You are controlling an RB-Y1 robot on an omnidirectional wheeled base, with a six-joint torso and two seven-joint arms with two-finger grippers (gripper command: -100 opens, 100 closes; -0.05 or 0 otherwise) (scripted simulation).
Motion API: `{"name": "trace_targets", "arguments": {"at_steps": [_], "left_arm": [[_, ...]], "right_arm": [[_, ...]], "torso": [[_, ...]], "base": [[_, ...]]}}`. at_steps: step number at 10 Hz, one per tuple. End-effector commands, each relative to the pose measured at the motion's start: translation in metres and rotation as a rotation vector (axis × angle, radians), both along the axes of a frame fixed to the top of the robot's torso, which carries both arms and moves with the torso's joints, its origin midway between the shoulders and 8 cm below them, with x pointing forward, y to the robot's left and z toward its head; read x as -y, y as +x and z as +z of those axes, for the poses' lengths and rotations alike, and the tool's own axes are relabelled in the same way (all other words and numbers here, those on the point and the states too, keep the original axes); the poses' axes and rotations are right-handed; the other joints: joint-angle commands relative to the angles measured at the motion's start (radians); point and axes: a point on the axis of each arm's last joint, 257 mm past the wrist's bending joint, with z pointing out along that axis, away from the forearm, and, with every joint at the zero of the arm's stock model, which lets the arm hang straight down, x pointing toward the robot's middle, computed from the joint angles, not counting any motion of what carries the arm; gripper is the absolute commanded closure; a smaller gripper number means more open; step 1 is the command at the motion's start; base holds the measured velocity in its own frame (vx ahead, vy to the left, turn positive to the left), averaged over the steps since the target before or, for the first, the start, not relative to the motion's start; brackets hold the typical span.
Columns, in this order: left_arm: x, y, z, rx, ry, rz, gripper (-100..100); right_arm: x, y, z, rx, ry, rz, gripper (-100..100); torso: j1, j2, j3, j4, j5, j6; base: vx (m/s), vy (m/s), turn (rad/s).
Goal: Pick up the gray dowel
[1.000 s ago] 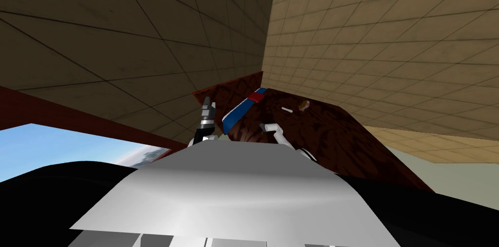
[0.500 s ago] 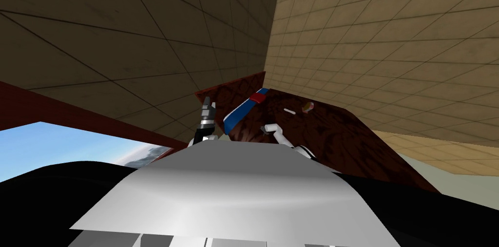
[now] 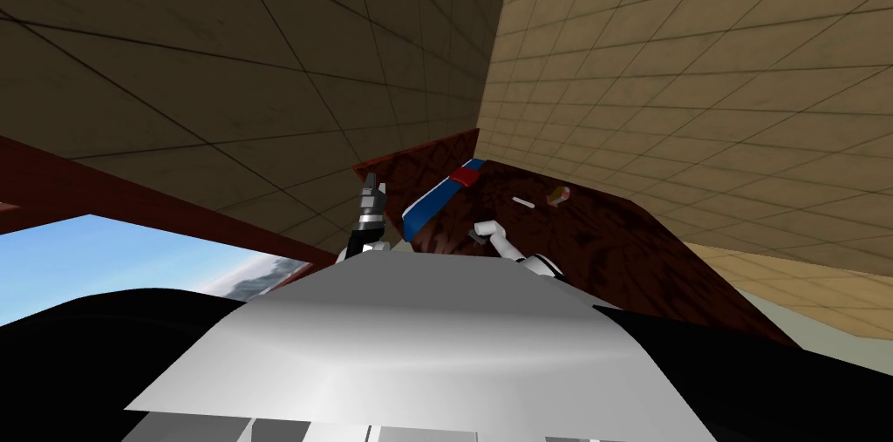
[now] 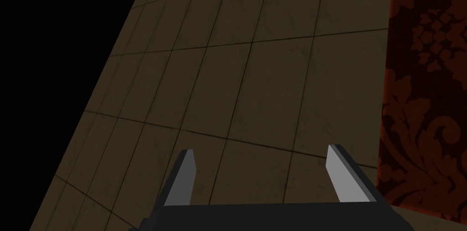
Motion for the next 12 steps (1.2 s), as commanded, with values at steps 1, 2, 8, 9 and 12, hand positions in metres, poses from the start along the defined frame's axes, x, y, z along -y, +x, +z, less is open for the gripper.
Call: {"name": "trace_targets", "arguments": {"at_steps": [1, 2, 8, 9, 12], "left_arm": [[0.000, 0.000, 0.000, 0.000, 0.000, 0.000, 0], [0.000, 0.000, 0.000, 0.000, 0.000, 0.000, 0], [0.000, 0.000, 0.000, 0.000, 0.000, 0.000, 0], [0.000, 0.000, 0.000, 0.000, 0.000, 0.000, 0], [0.000, 0.000, 0.000, 0.000, 0.000, 0.000, 0]], "right_arm": [[0.014, -0.009, -0.004, -0.043, -0.031, 0.014, -100], [0.014, -0.009, -0.004, -0.043, -0.031, 0.014, -100], [0.033, -0.032, -0.016, -0.109, -0.082, 0.024, -100], [0.032, -0.034, -0.018, -0.109, -0.081, 0.022, -100], [0.031, -0.041, -0.025, -0.111, -0.080, 0.016, -100]], "torso": [[0.000, 0.000, 0.000, 0.000, 0.000, 0.000], [0.000, 0.001, 0.000, 0.000, 0.000, 0.000], [-0.001, 0.002, 0.001, 0.000, 0.000, 0.000], [-0.002, 0.002, 0.001, 0.000, -0.001, 0.000], [-0.003, 0.001, 0.001, 0.000, -0.001, 0.000]], "base": [[0.031, 0.014, 0.048], [0.020, 0.009, 0.031], [0.026, 0.005, 0.051], [0.038, -0.036, 0.051], [0.028, -0.029, 0.035]]}}
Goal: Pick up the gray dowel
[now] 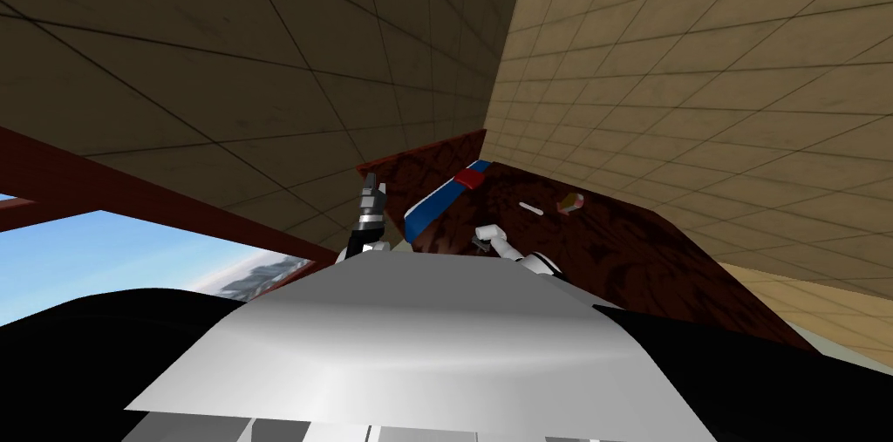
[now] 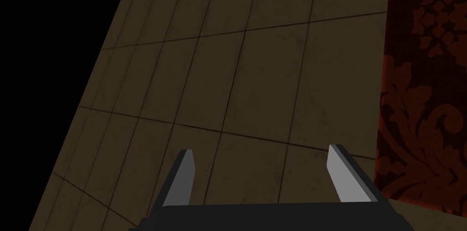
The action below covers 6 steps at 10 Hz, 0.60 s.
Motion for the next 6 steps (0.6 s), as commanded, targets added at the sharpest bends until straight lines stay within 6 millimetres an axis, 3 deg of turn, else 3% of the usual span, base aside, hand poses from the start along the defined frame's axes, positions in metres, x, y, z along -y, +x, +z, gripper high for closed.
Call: {"name": "trace_targets", "arguments": {"at_steps": [1, 5, 6], "left_arm": [[0.0000, 0.0000, 0.0000, 0.000, 0.000, 0.000, 0], [0.0000, 0.0000, 0.0000, 0.000, 0.000, 0.000, 0], [0.0000, 0.0000, 0.0000, 0.000, 0.000, 0.000, 0]], "right_arm": [[0.0000, 0.0000, 0.0000, 0.000, 0.000, 0.000, 100], [0.0023, -0.0012, -0.0001, -0.003, -0.003, -0.001, 100], [0.0023, -0.0012, -0.0002, -0.003, -0.003, -0.001, 0]], "torso": [[0.000, 0.000, 0.000, 0.000, 0.000, 0.000], [0.001, -0.002, -0.001, 0.000, -0.002, -0.002], [0.001, -0.002, -0.001, 0.000, -0.002, -0.002]], "base": [[0.000, 0.000, 0.000], [-0.001, -0.002, -0.006], [0.000, 0.000, 0.000]]}}
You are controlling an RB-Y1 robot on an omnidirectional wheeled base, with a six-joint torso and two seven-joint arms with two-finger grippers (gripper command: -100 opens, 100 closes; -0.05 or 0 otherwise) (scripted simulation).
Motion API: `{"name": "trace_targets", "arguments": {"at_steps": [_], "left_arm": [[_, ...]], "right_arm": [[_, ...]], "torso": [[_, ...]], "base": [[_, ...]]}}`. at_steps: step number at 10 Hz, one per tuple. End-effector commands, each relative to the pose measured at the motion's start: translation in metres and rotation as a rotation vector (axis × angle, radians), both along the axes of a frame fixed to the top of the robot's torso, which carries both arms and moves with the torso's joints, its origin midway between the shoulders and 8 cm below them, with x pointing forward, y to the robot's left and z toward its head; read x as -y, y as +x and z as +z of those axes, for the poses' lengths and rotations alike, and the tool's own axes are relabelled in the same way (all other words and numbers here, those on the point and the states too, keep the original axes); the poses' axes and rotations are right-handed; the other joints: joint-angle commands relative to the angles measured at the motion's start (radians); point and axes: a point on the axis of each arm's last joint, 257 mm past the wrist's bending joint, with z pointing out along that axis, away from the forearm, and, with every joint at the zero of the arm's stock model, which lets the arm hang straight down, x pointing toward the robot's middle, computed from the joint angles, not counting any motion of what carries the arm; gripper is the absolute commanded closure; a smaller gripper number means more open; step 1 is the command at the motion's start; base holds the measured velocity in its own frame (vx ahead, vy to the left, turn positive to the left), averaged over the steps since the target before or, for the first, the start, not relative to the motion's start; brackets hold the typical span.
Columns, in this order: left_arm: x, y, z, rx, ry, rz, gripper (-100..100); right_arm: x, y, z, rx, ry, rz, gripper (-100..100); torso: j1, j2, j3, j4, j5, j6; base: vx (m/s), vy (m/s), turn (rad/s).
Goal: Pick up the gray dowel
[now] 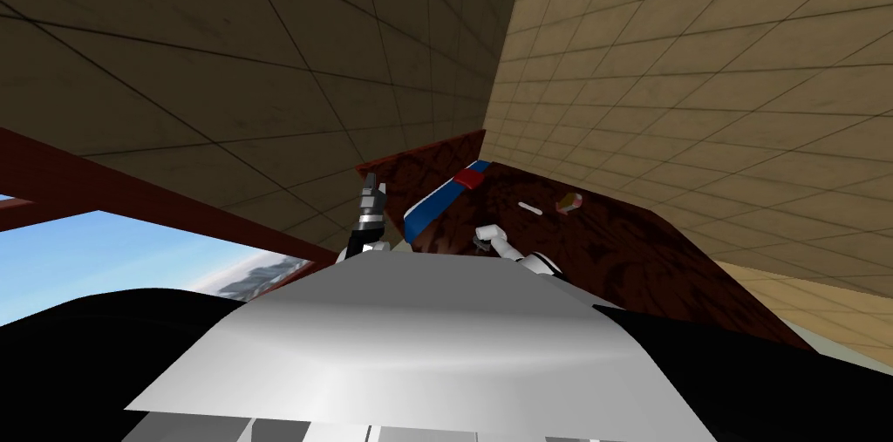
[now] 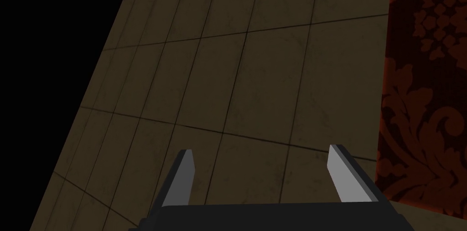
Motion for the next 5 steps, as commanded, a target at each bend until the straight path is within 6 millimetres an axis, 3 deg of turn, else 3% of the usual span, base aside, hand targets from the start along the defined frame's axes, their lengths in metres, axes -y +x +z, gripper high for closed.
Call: {"name": "trace_targets", "arguments": {"at_steps": [1, 4, 5], "left_arm": [[0.000, 0.000, 0.000, 0.000, 0.000, 0.000, 0], [0.000, 0.000, 0.000, 0.000, 0.000, 0.000, 0], [0.000, 0.000, 0.000, 0.000, 0.000, 0.000, 0]], "right_arm": [[0.000, 0.010, 0.009, 0.003, 0.002, 0.010, 100], [0.002, 0.018, 0.017, 0.005, 0.002, 0.016, 100], [0.002, 0.019, 0.018, 0.003, 0.002, 0.018, 0]], "torso": [[0.000, 0.000, 0.000, 0.000, 0.000, 0.000], [0.003, 0.003, 0.002, 0.001, 0.001, 0.000], [0.002, 0.002, 0.001, 0.000, 0.000, 0.000]], "base": [[-0.022, 0.032, -0.060], [-0.036, 0.038, -0.049], [0.000, 0.000, 0.000]]}}
